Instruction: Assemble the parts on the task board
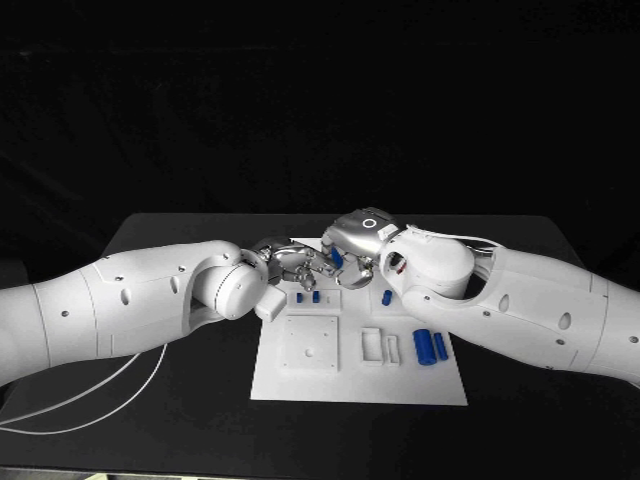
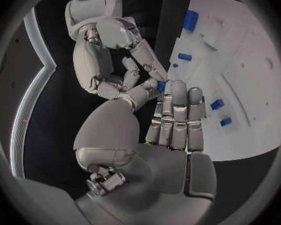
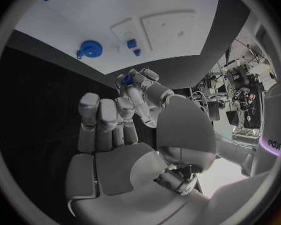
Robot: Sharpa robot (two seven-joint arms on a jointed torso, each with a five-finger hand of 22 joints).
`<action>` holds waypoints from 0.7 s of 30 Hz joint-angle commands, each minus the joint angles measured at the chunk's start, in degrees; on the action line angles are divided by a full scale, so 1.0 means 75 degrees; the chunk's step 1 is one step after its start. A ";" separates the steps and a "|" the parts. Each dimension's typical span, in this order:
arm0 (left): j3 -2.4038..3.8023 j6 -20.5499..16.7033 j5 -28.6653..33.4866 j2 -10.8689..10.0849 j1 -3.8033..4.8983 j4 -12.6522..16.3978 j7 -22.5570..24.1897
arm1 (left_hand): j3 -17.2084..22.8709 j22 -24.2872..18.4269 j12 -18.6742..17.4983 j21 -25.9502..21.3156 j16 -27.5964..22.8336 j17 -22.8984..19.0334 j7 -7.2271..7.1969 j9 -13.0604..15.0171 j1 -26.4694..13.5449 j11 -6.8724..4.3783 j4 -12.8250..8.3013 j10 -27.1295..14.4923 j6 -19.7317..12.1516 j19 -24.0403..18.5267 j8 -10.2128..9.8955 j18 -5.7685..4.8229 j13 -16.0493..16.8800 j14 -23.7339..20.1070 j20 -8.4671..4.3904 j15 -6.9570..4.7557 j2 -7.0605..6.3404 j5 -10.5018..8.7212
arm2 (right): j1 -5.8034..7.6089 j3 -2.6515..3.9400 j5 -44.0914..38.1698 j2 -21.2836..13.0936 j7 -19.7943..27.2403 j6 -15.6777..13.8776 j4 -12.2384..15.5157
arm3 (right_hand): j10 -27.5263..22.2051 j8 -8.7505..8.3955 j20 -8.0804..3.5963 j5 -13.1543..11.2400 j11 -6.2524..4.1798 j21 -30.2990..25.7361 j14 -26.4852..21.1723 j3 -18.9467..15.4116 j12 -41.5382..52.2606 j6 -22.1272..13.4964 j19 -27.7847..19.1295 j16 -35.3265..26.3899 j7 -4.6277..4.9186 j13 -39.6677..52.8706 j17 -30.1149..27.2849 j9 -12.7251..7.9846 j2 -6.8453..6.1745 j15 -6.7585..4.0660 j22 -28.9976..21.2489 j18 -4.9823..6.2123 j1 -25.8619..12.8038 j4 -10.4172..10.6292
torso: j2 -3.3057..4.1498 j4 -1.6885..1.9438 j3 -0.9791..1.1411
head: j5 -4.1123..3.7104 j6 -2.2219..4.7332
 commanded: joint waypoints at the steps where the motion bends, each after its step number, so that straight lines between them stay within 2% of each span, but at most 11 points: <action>1: 0.0014 -0.0074 0.0224 0.0020 0.0011 0.0032 0.0257 | 0.0087 0.0013 0.0046 0.0054 -0.0001 0.0014 -0.0017 -0.0017 0.0122 -0.0038 -0.0001 0.0209 0.0083 0.0060 0.0046 0.0306 0.0029 0.0034 -0.0098 -0.0051 0.0063 0.0036 | -0.0006 -0.0005 0.0058 -0.0015 -0.0056 0.0014 -0.0037 | -0.0023 -0.0048 -0.0021 0.0011 -0.0020 -0.0017 -0.0037 -0.0008 -0.0047 0.0037 0.0053 -0.0050 0.0060 -0.0018 -0.0026 0.0009 -0.0106 -0.0024 -0.0013 0.0463 -0.0005 0.0049 | 0.0000 -0.0004 -0.0002 | 0.0003 0.0002; 10: 0.0014 -0.0104 0.0241 -0.0001 0.0011 0.0025 0.0271 | 0.0169 0.0025 0.0033 0.0061 -0.0011 0.0034 -0.0046 -0.0048 0.0113 -0.0067 -0.0007 0.0308 0.0163 0.0095 0.0094 0.0292 0.0039 0.0082 -0.0134 -0.0080 0.0064 0.0036 | -0.0004 -0.0006 0.0154 -0.0021 -0.0094 -0.0133 -0.0108 | -0.0076 -0.0173 -0.0020 0.0011 0.0052 -0.0079 -0.0226 -0.0005 -0.0155 -0.0176 0.0007 -0.0277 0.0136 -0.0061 -0.0235 -0.0046 -0.0263 0.0028 -0.0039 0.0463 -0.0006 0.0071 | -0.0001 0.0004 -0.0007 | -0.0006 0.0002; 13: 0.0014 -0.0090 0.0241 -0.0013 0.0011 0.0020 0.0274 | 0.0177 0.0026 0.0030 0.0061 -0.0013 0.0036 -0.0049 -0.0052 0.0112 -0.0070 -0.0009 0.0317 0.0171 0.0100 0.0100 0.0291 0.0039 0.0087 -0.0139 -0.0083 0.0065 0.0036 | -0.0004 -0.0006 0.0203 -0.0032 -0.0108 -0.0350 -0.0124 | -0.0161 -0.0337 -0.0021 0.0013 0.0147 -0.0133 -0.0297 -0.0021 -0.0240 -0.0468 -0.0049 -0.0349 0.0237 -0.0094 -0.0259 -0.0123 -0.0386 0.0107 -0.0057 0.0463 0.0007 0.0047 | -0.0003 0.0003 -0.0007 | -0.0010 0.0000; 15: 0.0014 -0.0074 0.0241 -0.0020 0.0011 0.0022 0.0282 | 0.0187 0.0027 0.0028 0.0061 -0.0015 0.0038 -0.0053 -0.0056 0.0114 -0.0074 -0.0012 0.0328 0.0179 0.0104 0.0105 0.0290 0.0040 0.0093 -0.0145 -0.0086 0.0064 0.0035 | -0.0004 -0.0006 0.0200 -0.0047 -0.0107 -0.0399 -0.0130 | -0.0266 -0.0517 -0.0013 0.0012 0.0263 -0.0193 -0.0376 -0.0090 -0.0309 -0.0802 -0.0135 -0.0403 0.0344 -0.0116 -0.0269 -0.0204 -0.0448 0.0206 -0.0070 0.0463 0.0012 -0.0057 | 0.0000 0.0001 -0.0006 | -0.0009 -0.0001; 19: 0.0014 -0.0057 0.0241 -0.0042 0.0011 0.0022 0.0288 | 0.0193 0.0028 0.0024 0.0061 -0.0018 0.0039 -0.0054 -0.0061 0.0113 -0.0075 -0.0013 0.0334 0.0182 0.0108 0.0107 0.0289 0.0040 0.0097 -0.0149 -0.0088 0.0063 0.0035 | -0.0003 -0.0006 0.0236 -0.0092 -0.0098 -0.0711 -0.0152 | -0.0402 -0.0601 0.0021 0.0016 0.0343 -0.0268 -0.0484 -0.0183 -0.0353 -0.0988 -0.0254 -0.0454 0.0438 -0.0122 -0.0270 -0.0245 -0.0468 0.0297 -0.0078 0.0463 0.0013 -0.0214 | 0.0000 0.0003 -0.0008 | -0.0017 -0.0001; 21: 0.0014 -0.0033 0.0241 -0.0048 0.0011 0.0009 0.0289 | 0.0195 0.0028 0.0022 0.0061 -0.0019 0.0040 -0.0055 -0.0062 0.0113 -0.0076 -0.0013 0.0335 0.0183 0.0110 0.0108 0.0288 0.0040 0.0097 -0.0150 -0.0088 0.0064 0.0035 | -0.0003 -0.0006 0.0268 -0.0122 -0.0080 -0.0859 -0.0148 | -0.0500 -0.0727 0.0045 0.0020 0.0414 -0.0297 -0.0541 -0.0243 -0.0370 -0.1239 -0.0316 -0.0472 0.0506 -0.0123 -0.0265 -0.0300 -0.0477 0.0360 -0.0075 0.0463 0.0011 -0.0333 | 0.0001 0.0002 -0.0010 | -0.0009 -0.0002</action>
